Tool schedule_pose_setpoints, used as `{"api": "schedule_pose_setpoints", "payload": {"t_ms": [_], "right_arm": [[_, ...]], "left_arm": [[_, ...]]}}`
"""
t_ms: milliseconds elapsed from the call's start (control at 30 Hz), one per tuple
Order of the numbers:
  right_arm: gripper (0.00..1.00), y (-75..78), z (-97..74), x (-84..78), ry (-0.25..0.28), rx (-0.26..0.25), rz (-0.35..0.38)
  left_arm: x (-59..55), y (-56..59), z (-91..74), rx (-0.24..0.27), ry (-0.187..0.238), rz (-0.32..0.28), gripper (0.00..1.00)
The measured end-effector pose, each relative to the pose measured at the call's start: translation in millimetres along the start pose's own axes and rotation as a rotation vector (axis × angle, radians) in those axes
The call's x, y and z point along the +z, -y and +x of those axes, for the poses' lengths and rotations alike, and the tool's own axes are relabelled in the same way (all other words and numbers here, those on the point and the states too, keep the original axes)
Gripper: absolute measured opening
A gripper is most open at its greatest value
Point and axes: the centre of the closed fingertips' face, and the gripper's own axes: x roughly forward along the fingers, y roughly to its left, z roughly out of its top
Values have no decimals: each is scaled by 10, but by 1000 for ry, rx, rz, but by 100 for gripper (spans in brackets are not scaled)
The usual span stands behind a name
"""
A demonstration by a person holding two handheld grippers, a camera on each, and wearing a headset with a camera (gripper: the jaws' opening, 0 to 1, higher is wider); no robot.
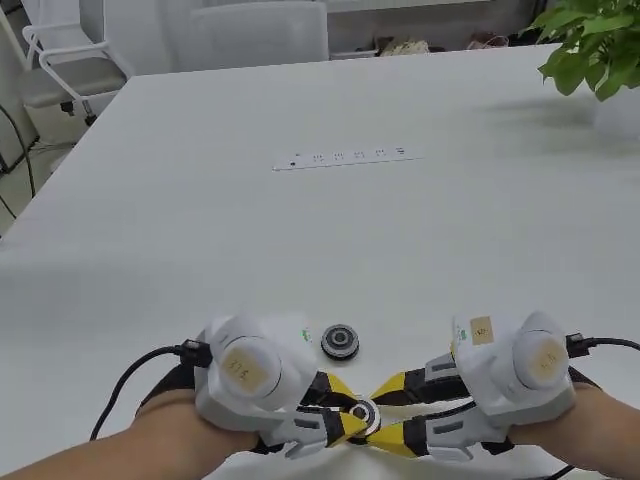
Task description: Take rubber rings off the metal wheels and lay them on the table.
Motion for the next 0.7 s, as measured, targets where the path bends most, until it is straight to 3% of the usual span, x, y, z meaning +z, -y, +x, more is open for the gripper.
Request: {"api": "schedule_pose_setpoints", "payload": {"t_ms": [700], "right_arm": [[14, 25, -32, -48, -21, -14, 8]], "left_arm": [[-1, -6, -2, 4, 4, -3, 7]]}}
